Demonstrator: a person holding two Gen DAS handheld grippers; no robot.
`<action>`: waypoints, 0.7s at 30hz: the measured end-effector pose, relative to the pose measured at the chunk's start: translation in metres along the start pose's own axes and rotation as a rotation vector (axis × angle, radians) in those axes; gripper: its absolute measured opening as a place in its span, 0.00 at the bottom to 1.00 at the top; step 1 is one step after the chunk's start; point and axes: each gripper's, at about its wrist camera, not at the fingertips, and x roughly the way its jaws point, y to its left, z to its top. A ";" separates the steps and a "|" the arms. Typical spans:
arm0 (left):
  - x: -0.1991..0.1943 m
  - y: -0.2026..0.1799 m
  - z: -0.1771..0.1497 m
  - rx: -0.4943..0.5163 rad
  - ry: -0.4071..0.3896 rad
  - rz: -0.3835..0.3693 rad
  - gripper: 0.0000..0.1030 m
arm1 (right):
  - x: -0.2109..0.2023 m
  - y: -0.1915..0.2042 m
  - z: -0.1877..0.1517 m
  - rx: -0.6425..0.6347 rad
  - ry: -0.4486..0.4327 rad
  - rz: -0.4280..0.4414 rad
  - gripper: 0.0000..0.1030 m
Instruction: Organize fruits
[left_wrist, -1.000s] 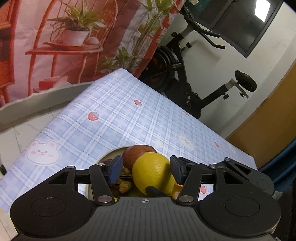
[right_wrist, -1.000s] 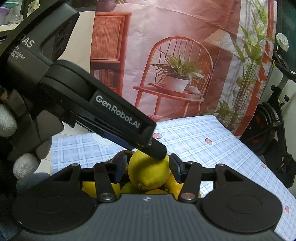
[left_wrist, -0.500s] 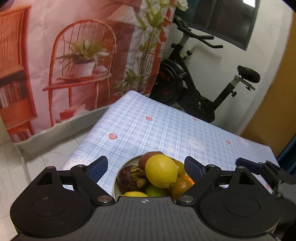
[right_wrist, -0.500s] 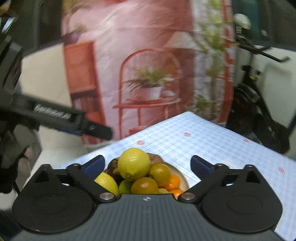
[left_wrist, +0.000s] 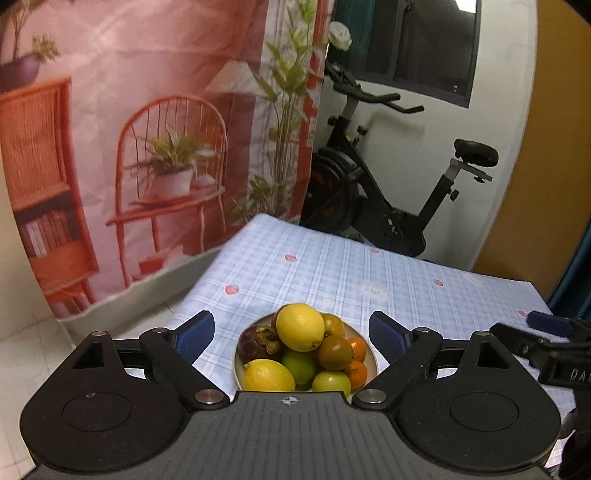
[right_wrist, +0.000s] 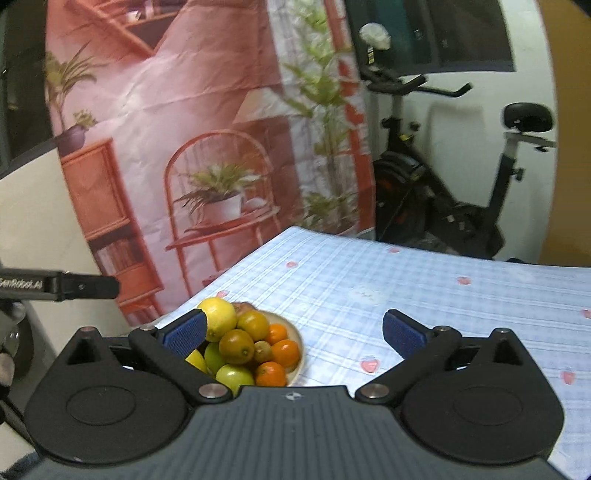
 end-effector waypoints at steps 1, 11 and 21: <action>-0.006 -0.003 0.000 0.011 -0.011 0.008 0.90 | -0.005 0.000 0.001 0.004 -0.004 -0.020 1.00; -0.048 -0.026 0.002 0.054 -0.087 -0.022 0.93 | -0.063 0.014 0.003 -0.012 -0.056 -0.092 1.00; -0.065 -0.051 -0.005 0.135 -0.139 -0.047 0.94 | -0.098 0.014 -0.001 0.013 -0.081 -0.139 1.00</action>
